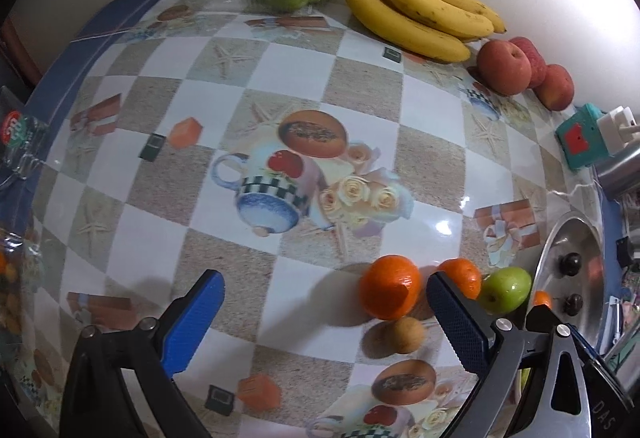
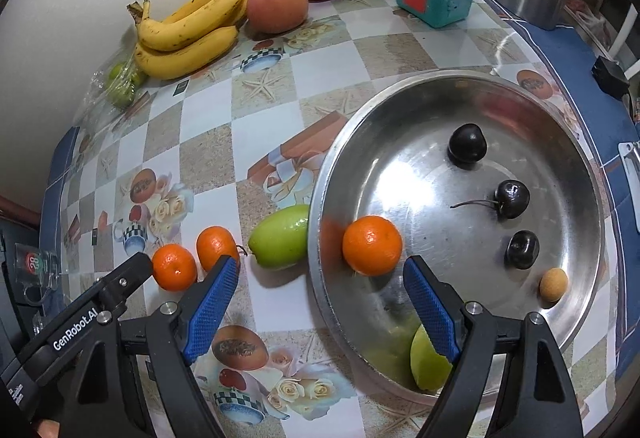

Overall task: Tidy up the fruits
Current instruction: 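Grasp another orange with the left gripper while the right gripper grasps a small brown fruit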

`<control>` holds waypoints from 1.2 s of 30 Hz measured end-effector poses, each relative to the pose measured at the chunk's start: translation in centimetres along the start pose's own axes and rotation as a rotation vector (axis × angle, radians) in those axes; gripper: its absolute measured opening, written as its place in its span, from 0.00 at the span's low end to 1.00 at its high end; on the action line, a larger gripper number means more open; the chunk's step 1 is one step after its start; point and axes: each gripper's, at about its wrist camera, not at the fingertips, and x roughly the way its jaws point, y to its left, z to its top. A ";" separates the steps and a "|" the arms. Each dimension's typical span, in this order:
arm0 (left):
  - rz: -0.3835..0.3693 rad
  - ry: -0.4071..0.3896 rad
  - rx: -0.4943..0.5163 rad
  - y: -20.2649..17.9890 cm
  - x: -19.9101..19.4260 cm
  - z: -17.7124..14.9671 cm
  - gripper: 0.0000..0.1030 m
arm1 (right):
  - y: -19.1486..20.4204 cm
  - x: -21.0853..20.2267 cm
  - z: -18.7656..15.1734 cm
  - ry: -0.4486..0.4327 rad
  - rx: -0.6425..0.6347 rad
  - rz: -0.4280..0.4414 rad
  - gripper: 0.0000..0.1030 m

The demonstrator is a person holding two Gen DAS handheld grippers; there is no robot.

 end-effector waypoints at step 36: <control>-0.119 0.030 0.026 -2.1 1.2 -0.4 0.38 | -0.2 0.2 -0.1 0.014 -0.004 -0.009 0.83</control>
